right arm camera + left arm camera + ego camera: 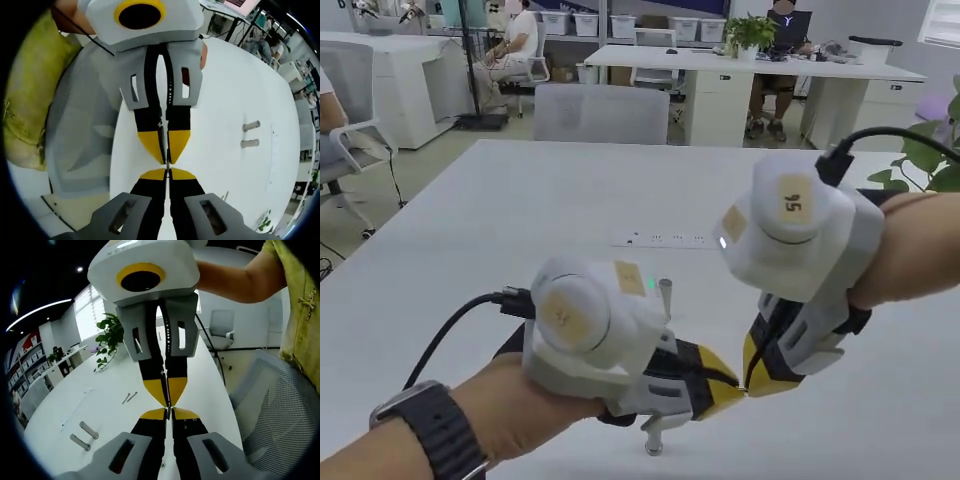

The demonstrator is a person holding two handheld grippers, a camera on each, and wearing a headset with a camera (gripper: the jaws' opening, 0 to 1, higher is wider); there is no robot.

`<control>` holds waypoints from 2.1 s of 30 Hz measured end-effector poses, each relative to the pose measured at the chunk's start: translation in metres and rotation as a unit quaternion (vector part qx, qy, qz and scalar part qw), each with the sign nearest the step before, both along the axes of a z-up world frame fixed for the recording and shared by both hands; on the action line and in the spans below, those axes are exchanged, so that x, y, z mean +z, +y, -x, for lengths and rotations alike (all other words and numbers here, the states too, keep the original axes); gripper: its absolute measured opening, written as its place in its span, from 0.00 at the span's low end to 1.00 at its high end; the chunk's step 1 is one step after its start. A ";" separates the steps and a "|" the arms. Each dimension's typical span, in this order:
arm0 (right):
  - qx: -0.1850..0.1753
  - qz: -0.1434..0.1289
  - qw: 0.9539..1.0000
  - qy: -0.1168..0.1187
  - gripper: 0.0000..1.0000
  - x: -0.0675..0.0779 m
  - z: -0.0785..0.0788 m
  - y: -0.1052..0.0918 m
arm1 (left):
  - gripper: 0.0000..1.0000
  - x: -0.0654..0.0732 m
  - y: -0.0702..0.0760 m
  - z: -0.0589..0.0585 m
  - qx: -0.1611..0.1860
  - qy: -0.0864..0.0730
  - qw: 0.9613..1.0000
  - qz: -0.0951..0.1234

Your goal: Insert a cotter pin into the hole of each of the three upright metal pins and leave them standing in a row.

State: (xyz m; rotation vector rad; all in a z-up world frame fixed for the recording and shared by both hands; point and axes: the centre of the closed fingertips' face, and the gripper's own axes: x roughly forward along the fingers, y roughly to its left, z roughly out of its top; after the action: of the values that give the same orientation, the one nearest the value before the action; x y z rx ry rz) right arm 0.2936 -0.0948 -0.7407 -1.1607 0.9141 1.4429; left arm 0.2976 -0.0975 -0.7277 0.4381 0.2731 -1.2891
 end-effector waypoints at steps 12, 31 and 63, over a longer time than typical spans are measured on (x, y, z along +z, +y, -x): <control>0.001 0.000 1.000 -0.001 0.02 0.002 0.000 0.000 | 0.01 -0.002 0.000 0.000 -0.002 0.001 1.000 -0.001; -0.002 0.003 1.000 0.006 0.02 0.003 0.001 0.001 | 0.00 -0.005 0.001 0.001 -0.015 -0.006 1.000 -0.004; 0.011 -0.024 0.999 -0.020 0.10 0.001 -0.001 -0.004 | 0.00 -0.004 0.007 -0.002 0.005 0.030 0.999 0.014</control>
State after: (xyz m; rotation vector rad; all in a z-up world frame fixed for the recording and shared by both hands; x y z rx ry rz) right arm 0.2946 -0.0992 -0.7401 -1.1624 0.8372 1.4461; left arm 0.2999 -0.0903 -0.7313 0.3749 0.3065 -1.2967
